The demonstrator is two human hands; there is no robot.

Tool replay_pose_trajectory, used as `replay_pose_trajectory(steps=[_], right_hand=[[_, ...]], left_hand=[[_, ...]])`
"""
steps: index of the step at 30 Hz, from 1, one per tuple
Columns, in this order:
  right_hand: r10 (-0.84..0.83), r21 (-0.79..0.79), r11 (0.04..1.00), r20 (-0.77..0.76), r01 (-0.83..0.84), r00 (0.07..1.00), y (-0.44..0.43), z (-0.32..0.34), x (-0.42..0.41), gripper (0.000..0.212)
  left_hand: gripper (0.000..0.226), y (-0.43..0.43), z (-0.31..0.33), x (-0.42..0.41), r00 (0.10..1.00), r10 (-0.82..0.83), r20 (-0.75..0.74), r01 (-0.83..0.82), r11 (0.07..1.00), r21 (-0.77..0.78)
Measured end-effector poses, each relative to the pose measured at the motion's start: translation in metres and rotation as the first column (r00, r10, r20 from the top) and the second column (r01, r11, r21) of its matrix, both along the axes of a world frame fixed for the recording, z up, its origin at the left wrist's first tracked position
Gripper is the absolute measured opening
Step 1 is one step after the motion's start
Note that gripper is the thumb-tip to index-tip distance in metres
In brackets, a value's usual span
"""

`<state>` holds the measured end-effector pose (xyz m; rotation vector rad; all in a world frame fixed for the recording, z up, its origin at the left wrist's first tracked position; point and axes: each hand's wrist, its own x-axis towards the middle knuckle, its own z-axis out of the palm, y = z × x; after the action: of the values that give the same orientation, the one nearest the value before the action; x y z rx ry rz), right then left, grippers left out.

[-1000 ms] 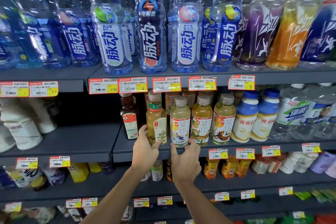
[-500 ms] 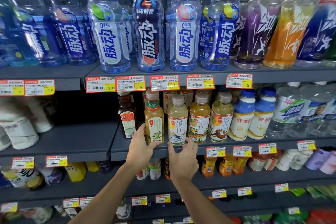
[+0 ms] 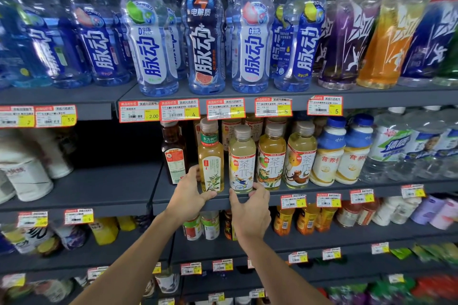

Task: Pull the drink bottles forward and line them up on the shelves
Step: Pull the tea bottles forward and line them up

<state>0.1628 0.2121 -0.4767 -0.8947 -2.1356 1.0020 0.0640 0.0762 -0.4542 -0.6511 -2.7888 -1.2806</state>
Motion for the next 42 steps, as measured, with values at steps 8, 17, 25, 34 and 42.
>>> replay_pose_trajectory(steps=[8, 17, 25, 34, 42], right_hand=[[0.019, -0.008, 1.000, -0.001, -0.019, 1.000, 0.003, 0.000, 0.000, 0.057], [0.034, -0.027, 0.999, -0.032, -0.035, 0.999, 0.002, -0.001, 0.001, 0.057], [0.041, -0.056, 0.997, -0.050, -0.044, 0.998, 0.002, 0.001, 0.000, 0.055], [0.034, -0.041, 0.999, -0.026, -0.035, 0.999, -0.002, 0.001, 0.000, 0.063], [-0.019, -0.018, 1.000, 0.036, 0.020, 0.999, -0.007, 0.003, -0.006, 0.062]], left_hand=[[0.073, -0.006, 0.000, -0.007, 0.999, -0.052, -0.017, 0.051, 0.997, -0.061], [0.069, -0.007, 0.008, -0.004, 0.997, -0.070, -0.031, 0.067, 0.992, -0.109], [0.068, -0.006, 0.013, 0.000, 0.998, -0.068, -0.010, 0.066, 0.990, -0.125], [0.066, -0.012, 0.009, 0.023, 0.994, 0.048, -0.097, -0.042, 0.997, 0.067], [0.064, -0.013, 0.012, 0.020, 0.776, 0.614, -0.140, -0.554, 0.772, 0.312]])
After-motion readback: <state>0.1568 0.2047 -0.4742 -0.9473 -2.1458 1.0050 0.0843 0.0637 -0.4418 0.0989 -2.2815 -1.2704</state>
